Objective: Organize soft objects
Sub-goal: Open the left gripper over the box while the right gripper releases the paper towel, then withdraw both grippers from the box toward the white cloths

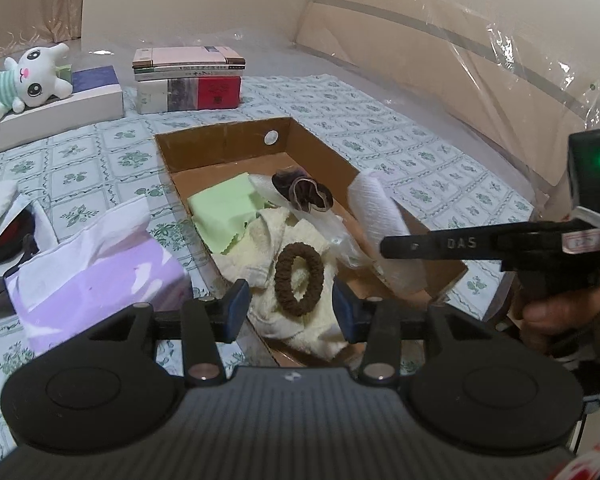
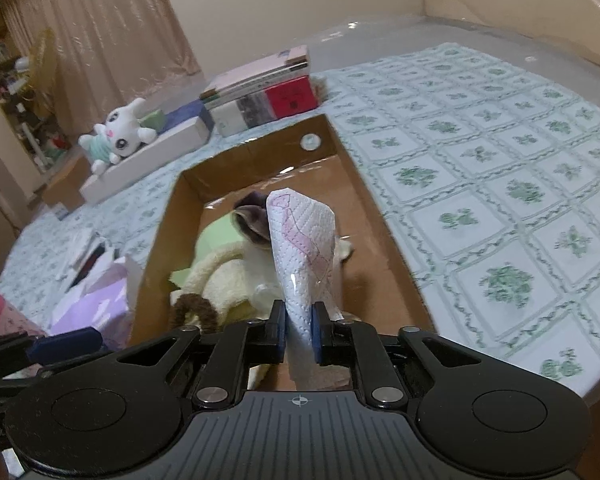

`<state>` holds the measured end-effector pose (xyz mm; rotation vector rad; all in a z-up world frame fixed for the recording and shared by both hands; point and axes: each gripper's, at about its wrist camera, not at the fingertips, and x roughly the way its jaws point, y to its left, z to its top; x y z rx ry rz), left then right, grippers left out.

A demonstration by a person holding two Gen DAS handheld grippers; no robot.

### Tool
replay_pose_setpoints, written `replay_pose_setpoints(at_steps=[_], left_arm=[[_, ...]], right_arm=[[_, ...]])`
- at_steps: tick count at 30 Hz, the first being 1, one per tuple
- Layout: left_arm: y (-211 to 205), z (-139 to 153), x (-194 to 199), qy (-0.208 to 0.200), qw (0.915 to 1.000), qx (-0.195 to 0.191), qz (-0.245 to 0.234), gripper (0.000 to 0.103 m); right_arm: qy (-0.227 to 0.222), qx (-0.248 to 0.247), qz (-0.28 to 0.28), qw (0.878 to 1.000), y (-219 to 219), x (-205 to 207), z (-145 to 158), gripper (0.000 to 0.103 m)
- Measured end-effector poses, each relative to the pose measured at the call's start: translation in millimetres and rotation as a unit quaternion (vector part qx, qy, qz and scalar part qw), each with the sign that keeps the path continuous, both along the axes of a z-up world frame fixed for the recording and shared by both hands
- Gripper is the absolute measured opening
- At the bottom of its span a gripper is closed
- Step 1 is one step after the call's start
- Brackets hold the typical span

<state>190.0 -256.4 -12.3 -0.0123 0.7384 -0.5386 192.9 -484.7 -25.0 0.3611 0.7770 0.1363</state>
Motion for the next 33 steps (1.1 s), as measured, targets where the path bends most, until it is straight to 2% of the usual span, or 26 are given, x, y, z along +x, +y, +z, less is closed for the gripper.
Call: replay_pose_setpoints(at_steps=[1, 3, 13, 21, 27, 33], left_arm=[[1, 1, -2, -0.001, 1.0000, 0.000, 0.000, 0.041], [3, 3, -6, -0.005, 1.0000, 0.003, -0.001, 0.041], [29, 12, -33, -0.009, 0.9998, 0.000, 0.020, 0.041], [64, 24, -63, -0.017, 0.9989, -0.001, 0.043, 0.045], [102, 30, -81, -0.023, 0.9974, 0.000, 0.068, 0.046], [143, 33, -92, -0.027, 0.9950, 0.006, 0.096, 0.047]], right_arm=[[-0.003, 0.003, -0.005, 1.000, -1, -1, 0, 0.040], [-0.014, 0.012, -0.016, 1.000, -3, -8, 3, 0.057], [-0.027, 0.035, -0.048, 0.998, 8, -61, 28, 0.057], [-0.041, 0.030, -0.044, 0.998, 43, -105, 43, 0.057], [-0.057, 0.018, -0.028, 0.998, 74, -120, 57, 0.057], [-0.059, 0.031, -0.008, 0.998, 108, -122, 60, 0.057]])
